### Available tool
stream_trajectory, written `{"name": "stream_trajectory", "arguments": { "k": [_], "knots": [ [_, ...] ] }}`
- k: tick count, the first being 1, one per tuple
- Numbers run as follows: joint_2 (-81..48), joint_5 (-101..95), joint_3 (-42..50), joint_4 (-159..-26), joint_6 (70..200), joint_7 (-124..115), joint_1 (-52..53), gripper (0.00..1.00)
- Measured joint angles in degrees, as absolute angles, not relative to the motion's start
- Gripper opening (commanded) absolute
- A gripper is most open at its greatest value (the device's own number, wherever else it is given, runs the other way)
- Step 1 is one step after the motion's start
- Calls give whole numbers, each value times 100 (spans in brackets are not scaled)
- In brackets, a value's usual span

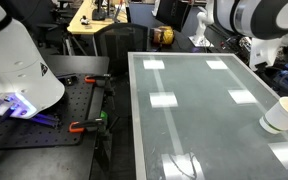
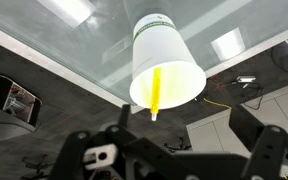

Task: Take the pen out of the cup and put it on the table

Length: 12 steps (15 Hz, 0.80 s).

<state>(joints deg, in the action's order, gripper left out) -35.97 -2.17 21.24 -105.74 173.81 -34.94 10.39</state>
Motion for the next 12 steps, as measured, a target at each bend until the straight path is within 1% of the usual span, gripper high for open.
{"name": "stream_trajectory", "arguments": {
  "k": [7, 8, 9, 10, 11, 12],
  "knots": [
    [-3642, -51, 2052, -10572, 17381, -3358, 1017, 100],
    [-3655, -20, 2023, -10568, 17381, -3297, 1012, 97],
    [-3668, 11, 1997, -10561, 17381, -3267, 1010, 90],
    [-3680, 33, 1977, -10551, 17381, -3257, 1010, 88],
    [-3688, 43, 1964, -10541, 17381, -3255, 1010, 78],
    [-3693, 52, 1958, -10530, 17381, -3253, 1010, 72]
  ]
}}
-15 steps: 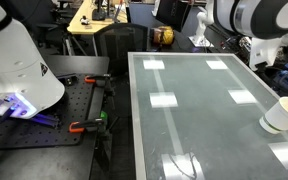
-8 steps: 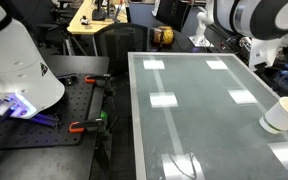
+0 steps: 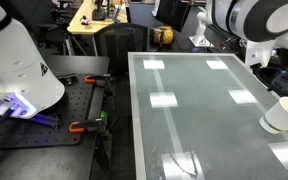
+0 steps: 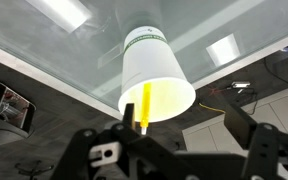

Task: Take the pen out of the cup and put it on the table

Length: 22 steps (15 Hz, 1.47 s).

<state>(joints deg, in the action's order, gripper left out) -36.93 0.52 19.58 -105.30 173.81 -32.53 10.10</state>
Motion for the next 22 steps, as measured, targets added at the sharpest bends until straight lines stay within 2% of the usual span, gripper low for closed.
{"name": "stream_trajectory", "arguments": {
  "k": [1, 10, 11, 13, 14, 15, 21, 22],
  "knots": [
    [-3696, 62, 1957, -10518, 17381, -3252, 1010, 68],
    [-3704, 199, 1807, -10325, 17097, -3026, 799, 61],
    [-3708, 215, 1761, -10284, 17007, -2974, 741, 56],
    [-3723, 237, 1683, -10200, 16848, -2917, 635, 51],
    [-3737, 237, 1656, -10148, 16771, -2908, 591, 43],
    [-3749, 238, 1630, -10106, 16716, -2904, 550, 47],
    [-3903, 239, 1534, -9820, 16463, -2901, 373, 41],
    [-3939, 239, 1526, -9769, 16426, -2901, 353, 43]
  ]
}}
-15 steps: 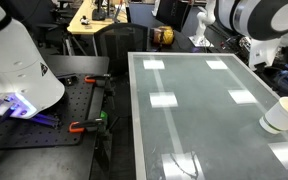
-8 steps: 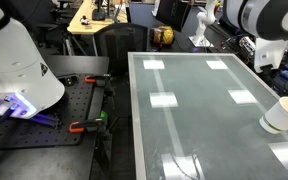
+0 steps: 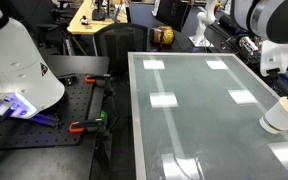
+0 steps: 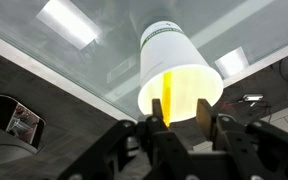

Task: Take the pen out of the cup and put it on the table

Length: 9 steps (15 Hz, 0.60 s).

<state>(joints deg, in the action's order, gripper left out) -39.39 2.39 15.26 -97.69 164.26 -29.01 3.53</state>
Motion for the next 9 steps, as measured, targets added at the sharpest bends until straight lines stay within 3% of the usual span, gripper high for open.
{"name": "stream_trajectory", "arguments": {
  "k": [9],
  "knots": [
    [-4335, 245, 1361, -9209, 16256, -2858, 181, 43]
  ]
}}
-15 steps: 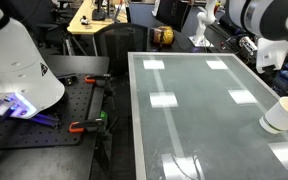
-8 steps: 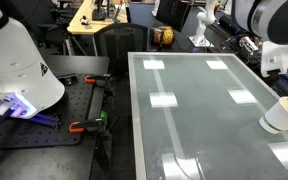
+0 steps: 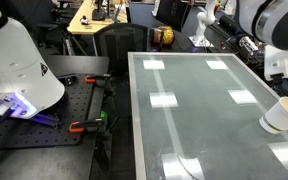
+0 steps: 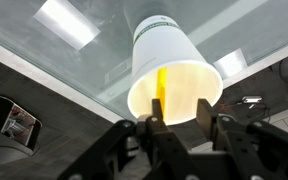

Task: Take the pen out of the cup and put it on the table

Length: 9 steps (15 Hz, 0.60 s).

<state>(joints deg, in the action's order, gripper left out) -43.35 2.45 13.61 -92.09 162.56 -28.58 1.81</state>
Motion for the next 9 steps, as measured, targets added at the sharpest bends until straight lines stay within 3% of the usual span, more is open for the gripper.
{"name": "stream_trajectory", "arguments": {
  "k": [9],
  "knots": [
    [-4626, 247, 1308, -8789, 15947, -2851, 119, 43]
  ]
}}
